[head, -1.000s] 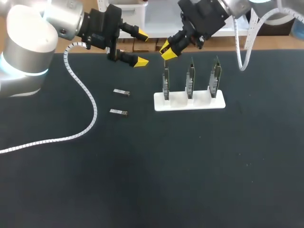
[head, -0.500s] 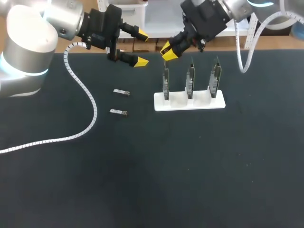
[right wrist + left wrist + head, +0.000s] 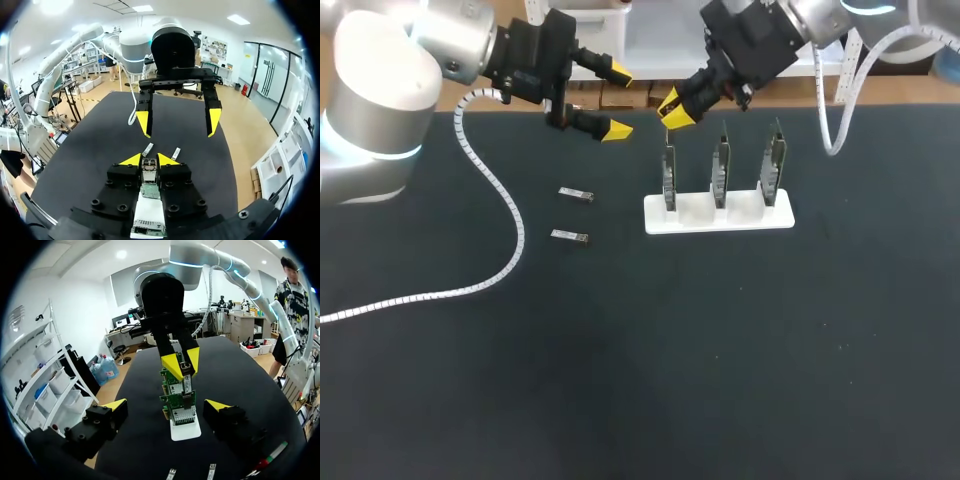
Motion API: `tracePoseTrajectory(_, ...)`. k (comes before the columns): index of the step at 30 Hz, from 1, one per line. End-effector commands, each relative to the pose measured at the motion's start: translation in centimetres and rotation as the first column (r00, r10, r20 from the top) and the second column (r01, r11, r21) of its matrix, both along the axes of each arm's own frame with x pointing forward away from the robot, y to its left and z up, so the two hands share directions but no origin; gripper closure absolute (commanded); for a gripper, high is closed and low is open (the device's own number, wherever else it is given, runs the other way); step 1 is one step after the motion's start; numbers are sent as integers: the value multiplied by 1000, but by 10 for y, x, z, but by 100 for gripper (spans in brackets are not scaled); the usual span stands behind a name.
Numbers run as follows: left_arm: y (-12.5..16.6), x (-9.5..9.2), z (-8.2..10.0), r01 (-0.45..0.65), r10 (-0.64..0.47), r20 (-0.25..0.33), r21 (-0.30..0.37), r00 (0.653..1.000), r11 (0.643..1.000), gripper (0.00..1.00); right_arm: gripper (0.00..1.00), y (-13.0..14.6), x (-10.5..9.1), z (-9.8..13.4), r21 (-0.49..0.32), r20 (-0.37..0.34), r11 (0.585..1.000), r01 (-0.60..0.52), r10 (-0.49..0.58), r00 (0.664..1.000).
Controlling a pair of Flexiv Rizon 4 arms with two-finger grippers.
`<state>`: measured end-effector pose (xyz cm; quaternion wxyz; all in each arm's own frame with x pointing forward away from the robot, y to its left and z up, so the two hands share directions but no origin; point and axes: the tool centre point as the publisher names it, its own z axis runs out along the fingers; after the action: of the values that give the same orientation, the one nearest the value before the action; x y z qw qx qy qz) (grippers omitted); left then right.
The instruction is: Pick up the optical module with the left hand, and insert it into the network port with the right hand.
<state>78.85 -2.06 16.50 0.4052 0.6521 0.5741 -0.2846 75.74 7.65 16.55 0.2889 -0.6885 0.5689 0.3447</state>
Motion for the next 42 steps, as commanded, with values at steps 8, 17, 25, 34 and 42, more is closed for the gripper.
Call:
tracePoseTrajectory(8, 0, 2, 0, 3, -3, -3, 5, 1000, 1000, 0, 100, -1, -4, 8, 2, 34, 1000, 1, -1, 999)
tracePoseTrajectory(17, 0, 2, 0, 3, -3, -3, 5, 1000, 1000, 0, 100, -1, -6, 0, 1, 18, 1000, 7, -7, 1000)
tracePoseTrajectory(25, 0, 2, 0, 3, -3, -3, 5, 1000, 1000, 0, 100, -1, -2, -1, -5, 16, 1000, 2, -2, 1000)
tracePoseTrajectory(34, 0, 2, 0, 3, -3, -3, 5, 1000, 1000, 0, 100, 0, -1, 5, -12, 41, 1000, -10, 10, 999)
tracePoseTrajectory(42, 0, 2, 0, 3, -3, -3, 5, 1000, 1000, 0, 100, 0, -1, -1, -7, 28, 1000, -4, 5, 1000)
